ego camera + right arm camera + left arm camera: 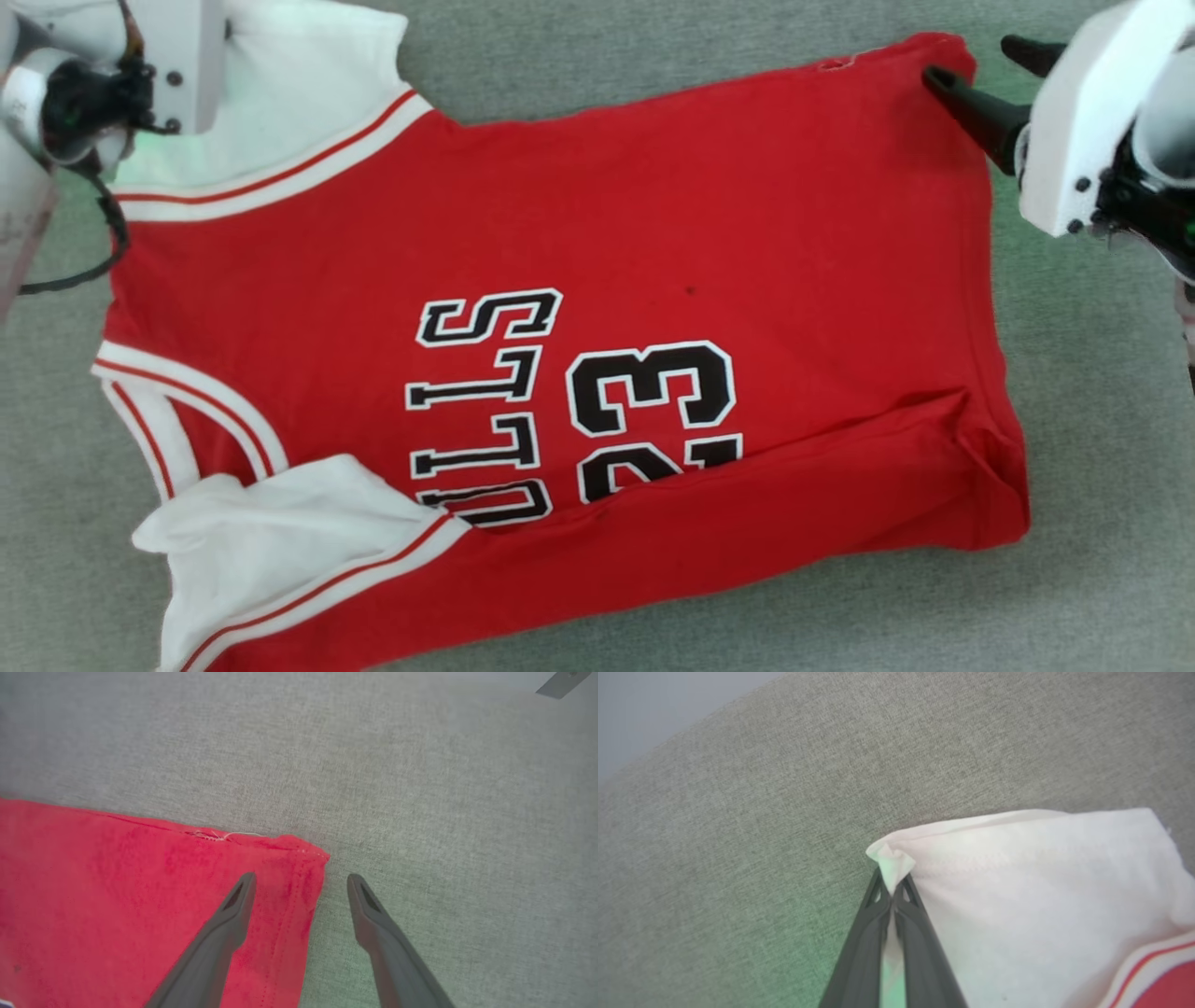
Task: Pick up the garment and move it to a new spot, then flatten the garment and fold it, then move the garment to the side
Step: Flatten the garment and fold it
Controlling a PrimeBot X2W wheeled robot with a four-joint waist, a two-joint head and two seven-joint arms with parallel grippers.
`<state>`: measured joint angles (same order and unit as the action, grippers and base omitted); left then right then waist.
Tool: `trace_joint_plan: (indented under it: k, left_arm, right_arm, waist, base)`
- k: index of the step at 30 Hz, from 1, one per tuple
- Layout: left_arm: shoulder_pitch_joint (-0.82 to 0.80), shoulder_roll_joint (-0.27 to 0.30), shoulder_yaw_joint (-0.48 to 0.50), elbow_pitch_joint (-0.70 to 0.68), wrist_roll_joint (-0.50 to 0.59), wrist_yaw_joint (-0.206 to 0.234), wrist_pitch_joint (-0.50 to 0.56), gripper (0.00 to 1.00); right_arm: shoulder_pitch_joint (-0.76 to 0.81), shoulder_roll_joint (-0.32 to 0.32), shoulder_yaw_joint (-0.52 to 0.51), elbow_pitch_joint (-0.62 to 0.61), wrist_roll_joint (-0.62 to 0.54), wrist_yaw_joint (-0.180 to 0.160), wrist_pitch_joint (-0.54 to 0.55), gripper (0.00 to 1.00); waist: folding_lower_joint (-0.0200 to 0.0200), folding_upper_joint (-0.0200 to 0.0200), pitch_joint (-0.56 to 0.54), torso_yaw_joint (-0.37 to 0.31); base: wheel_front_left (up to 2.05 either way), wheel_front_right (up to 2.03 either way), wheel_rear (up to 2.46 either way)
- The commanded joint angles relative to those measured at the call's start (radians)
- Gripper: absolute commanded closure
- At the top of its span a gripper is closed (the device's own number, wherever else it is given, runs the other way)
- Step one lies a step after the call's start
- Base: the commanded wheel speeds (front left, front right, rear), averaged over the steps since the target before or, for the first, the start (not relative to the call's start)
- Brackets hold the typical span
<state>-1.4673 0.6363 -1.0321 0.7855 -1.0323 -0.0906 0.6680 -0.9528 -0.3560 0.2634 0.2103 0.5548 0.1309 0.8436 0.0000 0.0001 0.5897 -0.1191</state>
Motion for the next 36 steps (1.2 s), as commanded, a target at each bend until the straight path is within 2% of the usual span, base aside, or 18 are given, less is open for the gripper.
trace_joint_plan:
  k: [1, 8, 9, 10, 11, 14, 20, 27, 36]
  left_arm:
    - [0.019, -0.006, -0.013, 0.011, 0.002, -0.008, 0.003, 1.0]
    - [0.013, -0.032, -0.015, 0.045, -0.008, -0.021, -0.018, 1.0]
    - [0.013, -0.034, -0.016, 0.05, -0.008, -0.023, -0.021, 1.0]
    - [0.013, -0.038, -0.016, 0.056, -0.007, -0.025, -0.027, 1.0]
    - [0.012, -0.041, -0.016, 0.06, -0.007, -0.024, -0.035, 1.0]
    - [0.014, -0.049, -0.014, 0.073, -0.01, -0.027, -0.054, 1.0]
    - [0.005, -0.051, -0.004, 0.066, -0.03, -0.036, -0.088, 1.0]
    - [0.01, -0.015, 0.0, 0.0, -0.063, -0.04, -0.113, 1.0]
    - [0.091, 0.075, -0.02, -0.205, -0.094, -0.033, -0.107, 1.0]
  right_arm:
    - [-0.015, 0.001, 0.01, 0.023, 0.01, 0.0, 0.008, 0.0]
    - [-0.074, 0.015, 0.078, 0.195, 0.027, 0.0, 0.043, 0.0]
    - [-0.075, 0.012, 0.089, 0.218, 0.03, 0.0, 0.05, 0.27]
    - [-0.081, 0.01, 0.106, 0.232, 0.036, 0.0, 0.053, 0.67]
    - [-0.086, 0.009, 0.118, 0.241, 0.041, 0.0, 0.046, 1.0]
    - [-0.097, -0.008, 0.152, 0.264, 0.069, 0.0, 0.042, 1.0]
    - [-0.112, -0.052, 0.167, 0.269, 0.109, -0.001, -0.036, 1.0]
    - [-0.082, -0.104, 0.196, 0.247, 0.152, -0.001, -0.137, 1.0]
    - [0.023, -0.184, 0.223, 0.183, 0.204, -0.001, -0.187, 1.0]
  waist:
    - [0.0, -0.0001, 0.001, 0.007]
    - [0.0, -0.0001, 0.0, 0.021]
    - [0.0, -0.0001, 0.0, 0.023]
    - [0.0, -0.0001, -0.001, 0.025]
    - [0.0, -0.0001, -0.003, 0.028]
    - [0.0, -0.0001, -0.012, 0.034]
    - [0.0, -0.0001, -0.054, 0.048]
    - [0.0, -0.0001, -0.119, 0.071]
    - [0.0, -0.0001, -0.215, 0.109]
  base:
    - [0.0, 0.0, 0.0]
    - [0.0, 0.0, 0.0]
    - [0.0, 0.0, 0.0]
    - [0.0, 0.0, 0.0]
    - [0.0, 0.0, 0.0]
    - [0.0, 0.0, 0.0]
    - [0.0, 0.0, 0.0]
    - [0.0, 0.0, 0.0]
    - [0.0, 0.0, 0.0]
